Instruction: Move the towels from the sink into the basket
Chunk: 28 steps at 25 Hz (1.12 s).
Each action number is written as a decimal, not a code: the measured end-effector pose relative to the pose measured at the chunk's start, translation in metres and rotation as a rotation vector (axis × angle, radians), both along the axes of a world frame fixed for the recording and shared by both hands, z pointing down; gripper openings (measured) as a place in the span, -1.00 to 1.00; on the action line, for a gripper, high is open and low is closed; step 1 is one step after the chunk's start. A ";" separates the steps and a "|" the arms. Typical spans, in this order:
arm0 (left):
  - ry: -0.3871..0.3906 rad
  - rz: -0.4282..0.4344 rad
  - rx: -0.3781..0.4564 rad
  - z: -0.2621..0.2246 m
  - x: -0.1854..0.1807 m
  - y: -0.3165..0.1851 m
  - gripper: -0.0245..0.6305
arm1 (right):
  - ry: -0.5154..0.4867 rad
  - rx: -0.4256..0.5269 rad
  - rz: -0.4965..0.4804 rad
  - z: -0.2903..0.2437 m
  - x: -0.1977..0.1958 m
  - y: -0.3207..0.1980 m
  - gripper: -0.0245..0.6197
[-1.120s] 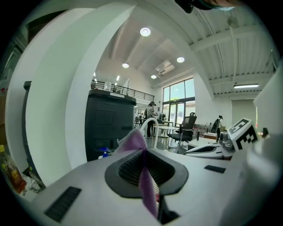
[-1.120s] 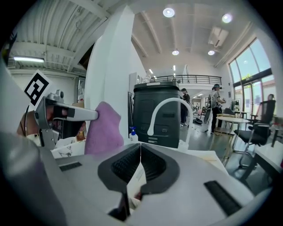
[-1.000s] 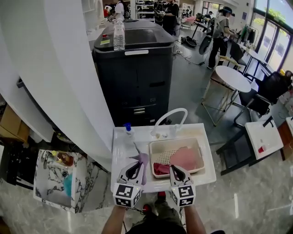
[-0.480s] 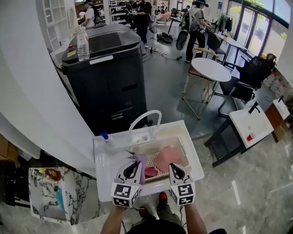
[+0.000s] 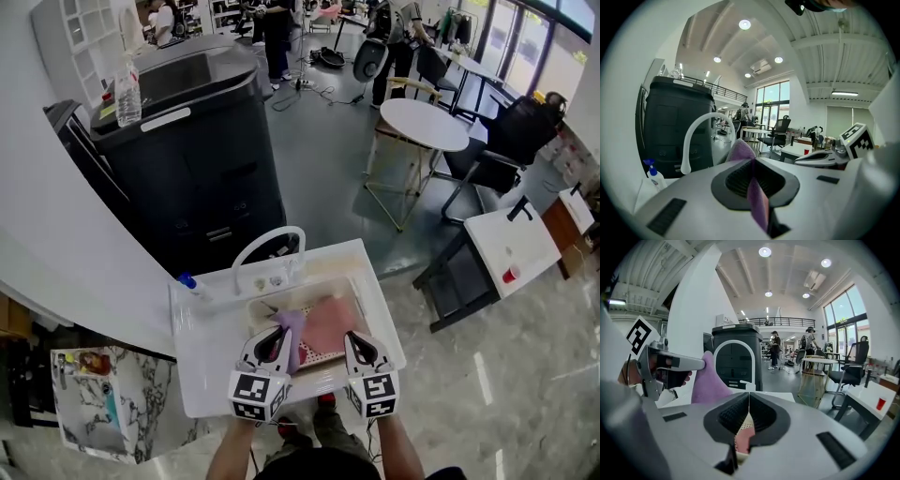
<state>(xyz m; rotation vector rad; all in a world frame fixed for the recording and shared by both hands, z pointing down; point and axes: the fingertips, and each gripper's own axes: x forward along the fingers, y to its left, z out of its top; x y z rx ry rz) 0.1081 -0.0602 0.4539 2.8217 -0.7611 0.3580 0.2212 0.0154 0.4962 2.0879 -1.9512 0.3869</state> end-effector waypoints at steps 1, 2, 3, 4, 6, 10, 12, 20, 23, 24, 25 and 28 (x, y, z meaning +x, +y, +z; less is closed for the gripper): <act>-0.008 0.001 -0.006 0.005 0.005 0.000 -0.85 | -0.004 -0.005 -0.002 0.003 0.005 -0.001 -0.83; -0.016 0.001 -0.013 0.010 0.010 0.000 -0.85 | -0.009 -0.011 -0.004 0.007 0.009 -0.002 -0.83; -0.022 0.000 -0.019 0.015 0.014 -0.001 -0.85 | -0.015 -0.016 -0.007 0.010 0.014 -0.003 -0.83; -0.026 -0.002 -0.025 0.019 0.019 -0.001 -0.85 | -0.020 -0.022 -0.010 0.014 0.017 -0.004 -0.83; -0.031 -0.007 -0.032 0.026 0.027 -0.004 -0.85 | -0.032 -0.031 -0.014 0.020 0.024 -0.006 -0.83; -0.042 -0.015 -0.041 0.037 0.043 -0.010 -0.85 | -0.056 -0.046 -0.028 0.034 0.035 -0.012 -0.83; -0.050 -0.018 -0.047 0.045 0.048 -0.013 -0.85 | -0.062 -0.056 -0.038 0.041 0.040 -0.015 -0.83; -0.104 -0.022 -0.126 0.091 0.066 -0.015 -0.85 | -0.103 -0.100 -0.053 0.068 0.056 -0.021 -0.83; -0.120 -0.022 -0.145 0.108 0.072 -0.014 -0.85 | -0.125 -0.115 -0.049 0.077 0.061 -0.023 -0.83; -0.126 -0.022 -0.152 0.114 0.074 -0.013 -0.85 | -0.131 -0.120 -0.051 0.080 0.062 -0.023 -0.83; -0.132 -0.022 -0.160 0.119 0.075 -0.013 -0.85 | -0.135 -0.126 -0.055 0.084 0.064 -0.024 -0.83; -0.152 -0.022 -0.187 0.137 0.079 -0.011 -0.85 | -0.142 -0.141 -0.065 0.094 0.069 -0.027 -0.83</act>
